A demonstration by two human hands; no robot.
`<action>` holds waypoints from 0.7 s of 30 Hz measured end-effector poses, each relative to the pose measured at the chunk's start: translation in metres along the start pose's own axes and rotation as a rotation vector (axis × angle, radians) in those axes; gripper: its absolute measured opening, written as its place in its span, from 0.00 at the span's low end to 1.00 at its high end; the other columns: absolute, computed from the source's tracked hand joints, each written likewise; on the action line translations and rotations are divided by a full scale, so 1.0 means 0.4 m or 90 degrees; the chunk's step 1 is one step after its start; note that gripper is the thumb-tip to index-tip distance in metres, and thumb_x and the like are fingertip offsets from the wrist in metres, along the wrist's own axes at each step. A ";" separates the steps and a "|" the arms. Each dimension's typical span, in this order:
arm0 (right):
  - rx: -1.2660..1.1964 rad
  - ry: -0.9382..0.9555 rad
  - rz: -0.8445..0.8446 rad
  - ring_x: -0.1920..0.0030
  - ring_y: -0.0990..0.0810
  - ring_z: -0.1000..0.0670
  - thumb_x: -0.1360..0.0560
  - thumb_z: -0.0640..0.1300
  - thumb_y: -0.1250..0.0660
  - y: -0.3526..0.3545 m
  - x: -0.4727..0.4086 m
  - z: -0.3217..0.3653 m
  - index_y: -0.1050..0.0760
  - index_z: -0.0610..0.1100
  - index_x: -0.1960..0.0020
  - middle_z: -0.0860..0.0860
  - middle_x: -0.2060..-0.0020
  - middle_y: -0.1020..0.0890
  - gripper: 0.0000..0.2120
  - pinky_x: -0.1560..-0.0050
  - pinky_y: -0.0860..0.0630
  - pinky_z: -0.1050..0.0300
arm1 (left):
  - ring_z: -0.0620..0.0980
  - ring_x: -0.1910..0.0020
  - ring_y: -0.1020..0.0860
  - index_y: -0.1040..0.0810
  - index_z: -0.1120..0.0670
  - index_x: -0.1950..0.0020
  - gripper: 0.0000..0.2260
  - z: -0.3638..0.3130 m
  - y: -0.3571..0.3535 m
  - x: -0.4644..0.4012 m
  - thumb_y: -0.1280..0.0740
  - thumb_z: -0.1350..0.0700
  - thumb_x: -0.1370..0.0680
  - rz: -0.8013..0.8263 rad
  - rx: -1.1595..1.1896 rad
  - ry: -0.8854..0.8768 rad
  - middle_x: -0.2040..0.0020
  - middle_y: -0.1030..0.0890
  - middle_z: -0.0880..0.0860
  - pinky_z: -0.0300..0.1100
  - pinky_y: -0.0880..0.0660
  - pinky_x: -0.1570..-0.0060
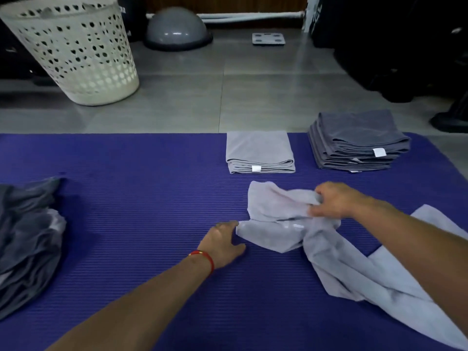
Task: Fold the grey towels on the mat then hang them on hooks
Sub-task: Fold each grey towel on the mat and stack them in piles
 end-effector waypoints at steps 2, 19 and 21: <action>0.005 -0.022 -0.007 0.50 0.22 0.45 0.26 0.59 0.29 -0.048 0.005 -0.026 0.27 0.47 0.46 0.47 0.49 0.22 0.18 0.52 0.23 0.51 | 0.54 0.42 0.23 0.24 0.54 0.39 0.16 -0.023 -0.035 -0.039 0.31 0.48 0.24 -0.019 0.006 0.031 0.43 0.21 0.53 0.45 0.25 0.47; 0.034 0.085 -0.021 0.33 0.25 0.42 0.24 0.63 0.36 -0.152 -0.020 0.224 0.37 0.47 0.27 0.46 0.32 0.26 0.32 0.36 0.31 0.42 | 0.39 0.66 0.23 0.21 0.50 0.59 0.07 0.103 0.058 0.253 0.31 0.56 0.21 -0.115 0.183 0.131 0.66 0.19 0.47 0.33 0.29 0.67; 0.017 0.096 -0.015 0.32 0.28 0.40 0.25 0.61 0.34 -0.178 -0.065 0.305 0.38 0.47 0.26 0.44 0.31 0.28 0.33 0.37 0.30 0.42 | 0.38 0.66 0.22 0.19 0.50 0.58 0.06 0.189 0.111 0.319 0.31 0.57 0.21 -0.139 0.227 0.193 0.64 0.18 0.46 0.33 0.29 0.66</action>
Point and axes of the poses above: each hand's wrist, its own x-axis away from the middle knuckle, its own y-axis out of the back of the hand, z = x × y, the point moved 3 cm from there along -x, towards the middle knuckle
